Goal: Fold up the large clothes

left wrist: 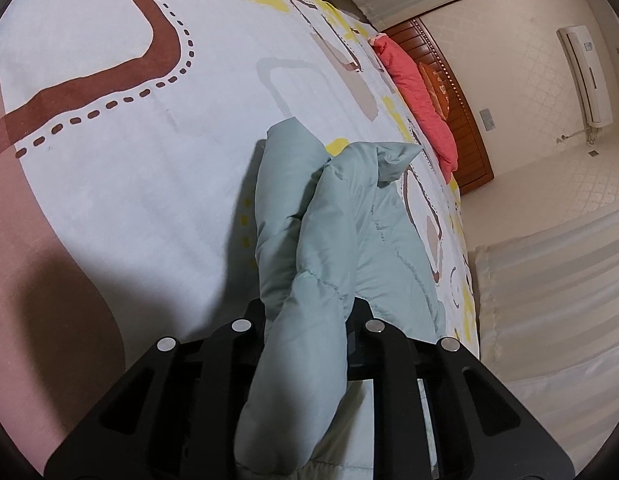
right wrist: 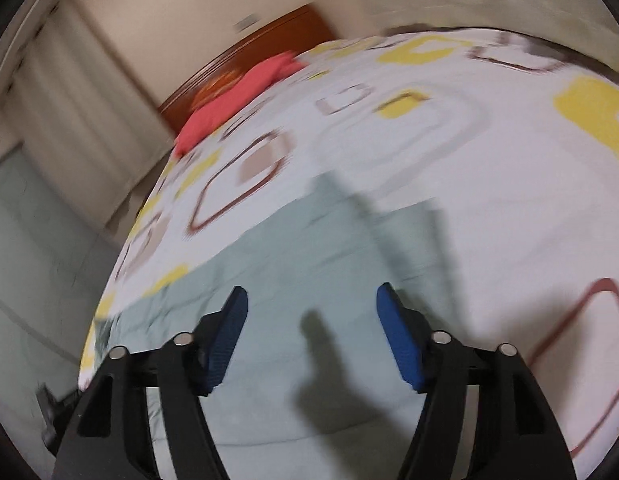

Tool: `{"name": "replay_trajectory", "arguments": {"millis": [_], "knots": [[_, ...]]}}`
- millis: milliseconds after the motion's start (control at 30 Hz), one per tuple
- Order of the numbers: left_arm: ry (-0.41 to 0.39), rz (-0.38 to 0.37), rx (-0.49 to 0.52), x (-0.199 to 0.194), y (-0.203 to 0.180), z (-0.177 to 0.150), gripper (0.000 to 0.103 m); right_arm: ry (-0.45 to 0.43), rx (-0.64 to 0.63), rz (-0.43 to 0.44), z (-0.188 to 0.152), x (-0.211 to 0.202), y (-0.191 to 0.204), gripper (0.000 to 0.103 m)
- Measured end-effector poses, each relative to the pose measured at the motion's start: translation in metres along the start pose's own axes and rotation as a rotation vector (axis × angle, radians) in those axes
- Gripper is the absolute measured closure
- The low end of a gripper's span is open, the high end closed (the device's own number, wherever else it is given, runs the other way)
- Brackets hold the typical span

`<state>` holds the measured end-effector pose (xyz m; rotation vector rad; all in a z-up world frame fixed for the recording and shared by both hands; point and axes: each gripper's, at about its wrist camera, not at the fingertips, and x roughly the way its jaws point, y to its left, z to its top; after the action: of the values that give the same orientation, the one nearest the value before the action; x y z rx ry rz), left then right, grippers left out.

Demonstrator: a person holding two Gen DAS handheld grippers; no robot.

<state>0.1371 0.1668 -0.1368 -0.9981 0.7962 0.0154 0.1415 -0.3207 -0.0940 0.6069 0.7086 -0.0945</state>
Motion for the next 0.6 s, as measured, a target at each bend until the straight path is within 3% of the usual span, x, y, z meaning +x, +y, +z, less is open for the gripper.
{"name": "replay_trajectory", "arguments": {"millis": [100, 233, 500, 533, 600], "knots": [[0.001, 0.004, 0.008, -0.001, 0.001, -0.001, 0.083, 0.017, 0.115, 0.006, 0.005, 0.002, -0.038, 0.034], [0.005, 0.005, 0.021, -0.001, 0.001, -0.001, 0.083, 0.092, 0.241, 0.092, -0.003, 0.019, -0.071, 0.033], [0.019, -0.004, 0.034, 0.003, 0.005, 0.000, 0.080, 0.121, 0.207, 0.204, -0.015, 0.033, -0.065, 0.028], [0.020, -0.005, 0.033, 0.004, 0.006, 0.000, 0.079, 0.122, 0.190, 0.196, -0.016, 0.035, -0.062, 0.029], [0.023, -0.005, 0.029, 0.006, 0.007, -0.001, 0.077, 0.126, 0.174, 0.186, -0.016, 0.036, -0.060, 0.047]]}}
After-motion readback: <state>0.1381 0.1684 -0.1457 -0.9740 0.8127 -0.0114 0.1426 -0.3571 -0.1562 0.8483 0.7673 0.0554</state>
